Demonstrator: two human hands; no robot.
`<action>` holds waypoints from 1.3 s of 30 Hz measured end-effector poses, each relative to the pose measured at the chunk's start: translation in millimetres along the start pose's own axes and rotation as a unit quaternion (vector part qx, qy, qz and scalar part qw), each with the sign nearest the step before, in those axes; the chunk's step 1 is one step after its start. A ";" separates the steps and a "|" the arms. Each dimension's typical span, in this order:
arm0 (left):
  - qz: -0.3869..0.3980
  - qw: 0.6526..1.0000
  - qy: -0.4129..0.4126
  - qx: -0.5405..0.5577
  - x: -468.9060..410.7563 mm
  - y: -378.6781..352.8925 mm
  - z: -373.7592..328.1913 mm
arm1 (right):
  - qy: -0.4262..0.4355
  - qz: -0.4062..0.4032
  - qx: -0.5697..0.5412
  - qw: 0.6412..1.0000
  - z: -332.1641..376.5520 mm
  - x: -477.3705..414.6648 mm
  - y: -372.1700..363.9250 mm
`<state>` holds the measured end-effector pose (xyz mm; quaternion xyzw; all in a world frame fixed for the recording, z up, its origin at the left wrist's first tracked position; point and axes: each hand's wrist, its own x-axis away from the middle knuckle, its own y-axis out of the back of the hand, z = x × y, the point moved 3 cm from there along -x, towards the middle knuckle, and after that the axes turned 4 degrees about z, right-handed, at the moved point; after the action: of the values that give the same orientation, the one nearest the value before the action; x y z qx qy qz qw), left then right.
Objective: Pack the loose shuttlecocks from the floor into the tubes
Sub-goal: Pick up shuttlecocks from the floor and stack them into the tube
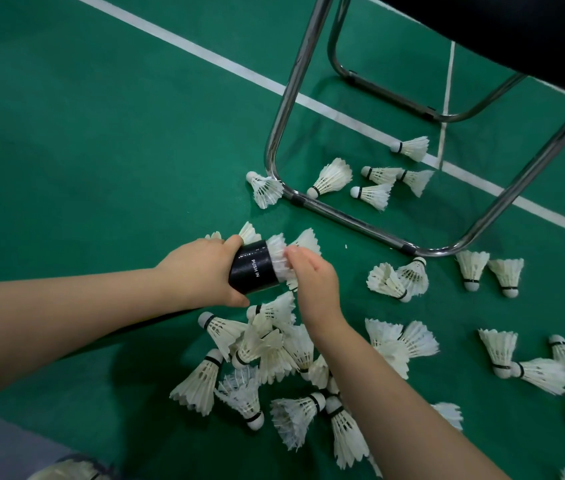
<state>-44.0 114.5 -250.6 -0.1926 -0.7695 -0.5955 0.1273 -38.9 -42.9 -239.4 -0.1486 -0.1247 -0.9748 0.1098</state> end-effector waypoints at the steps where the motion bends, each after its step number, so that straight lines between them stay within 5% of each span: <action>1: -0.001 1.000 -0.001 0.003 1.3 0.9 -1.2 | -0.025 0.045 -0.006 0.999 1.5 -0.6 0.4; 6: -0.009 1.000 -0.014 0.005 6.5 9.2 -11.3 | -0.059 0.233 0.017 0.971 6.8 -1.9 5.1; 16: -0.009 0.995 -0.086 -0.039 17.0 9.8 -37.2 | -0.172 0.406 0.005 0.898 9.2 1.9 1.4; 19: -0.007 0.997 -0.064 -0.030 18.3 10.6 -33.3 | -0.155 0.348 -0.026 0.924 5.2 -3.1 -4.6; 22: -0.023 0.999 -0.042 -0.011 18.3 15.9 -23.4 | -0.129 0.116 -0.092 0.981 5.0 -8.0 -7.0; 26: -0.038 0.999 -0.024 0.005 17.0 22.3 -12.1 | -0.009 -0.105 -0.077 0.991 1.3 -3.2 17.7; 31: -0.023 1.000 -0.013 -0.003 22.0 13.5 -6.0 | -0.076 -0.044 0.112 0.990 -36.5 1.0 32.9; 39: -0.004 1.000 0.000 -0.010 33.9 4.9 0.1 | -0.156 0.018 0.241 0.958 -76.3 10.1 23.0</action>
<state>-72.1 120.5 -232.0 -0.1906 -0.7640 -0.6040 0.1228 -62.5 -87.5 -302.0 -0.2702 -0.3688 -0.8783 0.1394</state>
